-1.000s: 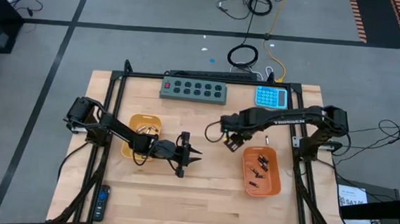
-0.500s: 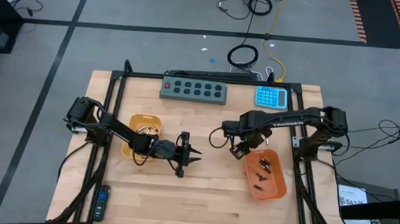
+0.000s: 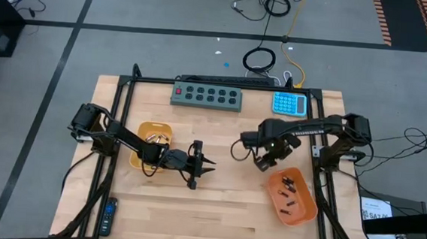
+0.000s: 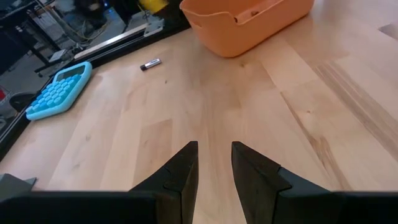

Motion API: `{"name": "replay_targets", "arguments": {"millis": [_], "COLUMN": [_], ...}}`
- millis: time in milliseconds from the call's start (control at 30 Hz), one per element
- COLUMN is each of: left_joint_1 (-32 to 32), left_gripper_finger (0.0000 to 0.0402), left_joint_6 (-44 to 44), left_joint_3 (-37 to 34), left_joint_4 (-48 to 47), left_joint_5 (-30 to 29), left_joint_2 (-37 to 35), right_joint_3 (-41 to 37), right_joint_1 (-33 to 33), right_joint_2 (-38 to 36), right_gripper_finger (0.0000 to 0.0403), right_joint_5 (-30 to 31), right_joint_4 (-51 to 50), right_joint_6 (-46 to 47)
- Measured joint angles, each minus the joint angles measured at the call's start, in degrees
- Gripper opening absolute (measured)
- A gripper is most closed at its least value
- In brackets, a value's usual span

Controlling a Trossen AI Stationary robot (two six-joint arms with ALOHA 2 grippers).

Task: Sort batteries
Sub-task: Put the silver battery into the yellow bin

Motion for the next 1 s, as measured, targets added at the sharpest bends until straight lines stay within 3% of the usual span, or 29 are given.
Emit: {"name": "replay_targets", "arguments": {"millis": [200, 433, 867, 1000], "left_joint_1": [-0.04, -0.04, -0.04, -0.04], "left_gripper_finger": [0.0107, 0.0107, 0.0107, 0.0107], "left_joint_6": [0.04, 0.05, 0.04, 0.06], "left_joint_3": [0.00, 0.00, 0.00, 0.00], "left_joint_4": [0.20, 0.14, -0.02, -0.04], "left_joint_5": [0.00, 0.02, 0.07, 0.11], "left_joint_2": [0.00, -0.02, -0.02, -0.02], "right_joint_3": [-0.99, -10.25, -20.54, -21.39], "right_joint_1": [-8.24, -18.20, -26.50, -27.12], "right_joint_2": [-0.07, -0.03, -0.05, -0.21], "right_gripper_finger": [0.0157, 0.0157, 0.0156, 0.0129], "right_joint_5": [4.04, 3.96, 3.81, 3.27], "right_joint_4": [1.11, 7.94, 19.75, 21.98], "right_joint_6": [-2.16, -7.46, -12.67, -13.61]}}
